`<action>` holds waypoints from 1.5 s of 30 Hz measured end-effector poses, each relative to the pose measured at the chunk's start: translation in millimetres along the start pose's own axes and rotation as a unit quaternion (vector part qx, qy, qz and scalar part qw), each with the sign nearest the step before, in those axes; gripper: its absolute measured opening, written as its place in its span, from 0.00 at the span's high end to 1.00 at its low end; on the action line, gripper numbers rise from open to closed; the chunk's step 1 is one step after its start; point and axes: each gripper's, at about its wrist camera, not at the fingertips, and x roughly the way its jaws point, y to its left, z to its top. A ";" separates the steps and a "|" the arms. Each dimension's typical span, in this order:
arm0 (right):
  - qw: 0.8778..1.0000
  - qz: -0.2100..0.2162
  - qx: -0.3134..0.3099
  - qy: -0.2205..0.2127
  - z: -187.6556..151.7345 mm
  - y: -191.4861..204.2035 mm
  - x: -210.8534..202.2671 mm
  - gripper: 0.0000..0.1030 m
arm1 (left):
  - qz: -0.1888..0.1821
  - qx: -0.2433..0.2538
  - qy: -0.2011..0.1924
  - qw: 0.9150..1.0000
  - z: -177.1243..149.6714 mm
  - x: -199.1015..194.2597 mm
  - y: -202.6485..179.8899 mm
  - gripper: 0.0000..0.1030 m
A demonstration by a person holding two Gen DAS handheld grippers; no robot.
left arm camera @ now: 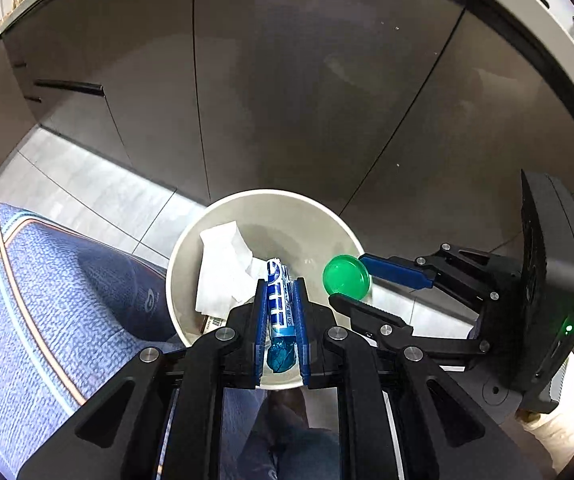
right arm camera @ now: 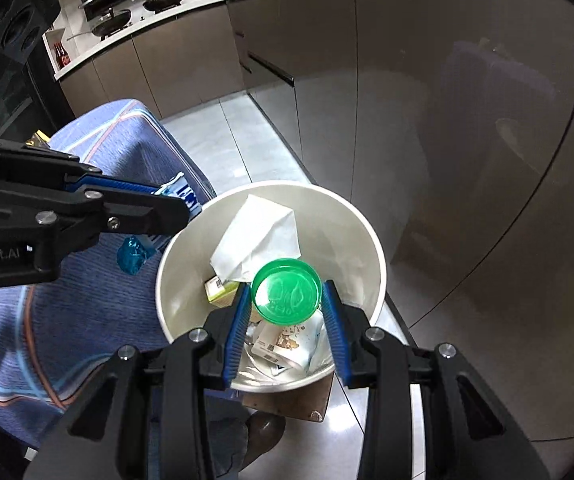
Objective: Collect trash
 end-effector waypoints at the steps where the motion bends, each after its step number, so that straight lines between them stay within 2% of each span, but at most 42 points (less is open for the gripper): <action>1: 1.000 0.000 0.000 0.002 -0.9 -1.2 3.0 0.64 | 0.001 0.000 0.001 1.000 0.9 2.3 0.7 0.87; 3: 1.000 0.000 -0.001 0.006 1.7 -4.9 9.1 0.64 | 0.005 0.001 0.001 1.000 2.8 5.5 1.9 0.87; 5: 1.000 -0.003 -0.005 0.007 0.1 -5.9 13.2 0.63 | 0.007 0.001 0.000 1.000 4.0 8.1 2.1 0.82; 6: 1.000 -0.007 -0.009 0.006 -0.9 -5.8 15.1 0.63 | 0.008 0.001 0.000 1.000 4.3 9.4 0.0 0.76; 7: 1.000 -0.006 -0.013 0.005 -1.7 -6.0 16.5 0.58 | 0.010 -0.001 -0.001 1.000 4.3 10.2 -2.2 0.67; 8: 1.000 -0.007 -0.016 0.004 -2.5 -5.8 16.6 0.53 | 0.014 -0.002 -0.008 1.000 5.1 9.2 -1.7 0.63; 10: 1.000 -0.011 -0.024 0.000 -4.6 -6.1 16.5 0.40 | 0.025 -0.002 -0.021 0.999 5.7 5.2 -3.2 0.45; 13: 0.999 -0.014 -0.036 -0.003 -7.8 -6.4 14.4 0.32 | 0.040 -0.003 -0.042 0.998 7.7 -2.4 -1.6 0.27; 17: 0.999 -0.017 -0.038 -0.011 -8.6 -9.1 9.7 0.16 | 0.059 -0.012 -0.066 0.996 5.9 -11.5 5.0 0.09; 19: 0.999 -0.020 -0.036 -0.016 -8.3 -9.7 6.5 0.11 | 0.075 -0.014 -0.075 0.994 4.0 -17.0 6.3 0.08; 25: 0.999 -0.020 -0.032 -0.026 -5.1 -7.6 -4.5 0.04 | 0.077 -0.017 -0.079 0.994 5.1 -27.3 8.1 0.08; 35: 0.997 -0.020 -0.042 -0.054 9.3 10.3 -39.4 0.04 | 0.087 -0.016 -0.105 0.991 1.5 -69.7 -1.6 0.08; 45: 0.994 -0.018 -0.072 -0.081 19.7 43.3 -75.6 0.03 | 0.112 -0.033 -0.139 0.983 -23.1 -127.9 9.8 0.08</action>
